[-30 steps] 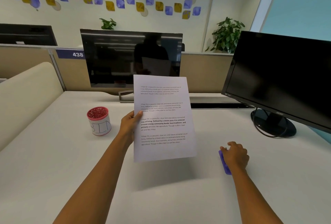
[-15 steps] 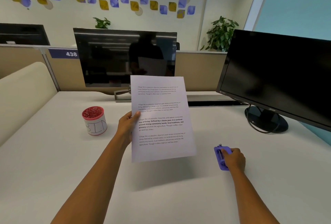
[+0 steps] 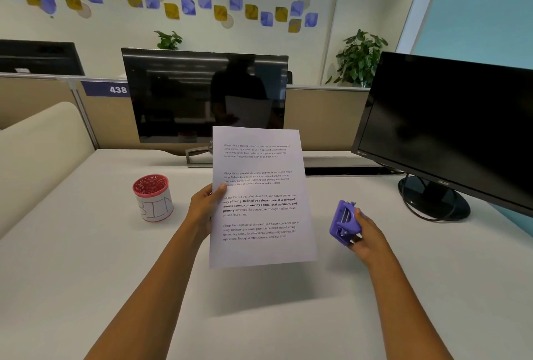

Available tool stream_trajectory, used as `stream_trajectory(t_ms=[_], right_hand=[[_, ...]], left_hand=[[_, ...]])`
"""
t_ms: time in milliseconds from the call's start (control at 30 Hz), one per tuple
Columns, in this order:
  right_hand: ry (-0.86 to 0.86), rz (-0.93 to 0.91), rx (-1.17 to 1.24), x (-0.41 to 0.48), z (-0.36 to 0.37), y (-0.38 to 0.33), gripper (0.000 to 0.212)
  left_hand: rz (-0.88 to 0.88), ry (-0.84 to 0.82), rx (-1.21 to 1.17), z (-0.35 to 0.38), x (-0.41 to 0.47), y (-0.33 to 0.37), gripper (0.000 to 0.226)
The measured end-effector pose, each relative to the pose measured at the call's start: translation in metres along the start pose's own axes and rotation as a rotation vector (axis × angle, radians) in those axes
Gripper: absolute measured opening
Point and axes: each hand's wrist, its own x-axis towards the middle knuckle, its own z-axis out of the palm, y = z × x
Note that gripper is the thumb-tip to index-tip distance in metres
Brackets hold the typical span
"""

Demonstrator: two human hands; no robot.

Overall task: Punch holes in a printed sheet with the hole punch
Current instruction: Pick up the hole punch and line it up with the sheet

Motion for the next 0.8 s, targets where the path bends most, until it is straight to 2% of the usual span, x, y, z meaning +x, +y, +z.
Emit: stream_trajectory(t_ms=[100,200,367,400,500,567,800], right_hand=[[-0.055,0.014,0.04,-0.001,0.015,-0.005,0.024],[-0.058,0.019,0.02,-0.001,0.029,-0.005,0.015],[-0.035,0.024,-0.175,0.003,0.039,0.001,0.008],[-0.016,0.023,-0.227,0.003,0.04,0.002,0.011],[0.074,0.061,-0.326,0.005,0.045,0.004,0.044],[0.112,0.075,-0.371,0.005,0.05,0.003,0.055],[0.179,0.038,-0.419,0.004,0.063,-0.002,0.058]], left_hand=[[-0.001,-0.004,-0.004,-0.001,-0.002,0.0,0.013],[0.001,-0.004,-0.002,-0.001,-0.004,0.0,0.019],[0.01,-0.003,0.008,-0.001,-0.007,0.001,0.02],[0.012,-0.001,0.015,-0.002,-0.007,0.001,0.019],[0.021,-0.007,0.028,-0.002,-0.008,0.001,0.016],[0.027,-0.013,0.024,-0.002,-0.009,0.0,0.018],[0.029,-0.017,0.018,-0.003,-0.014,0.0,0.023]])
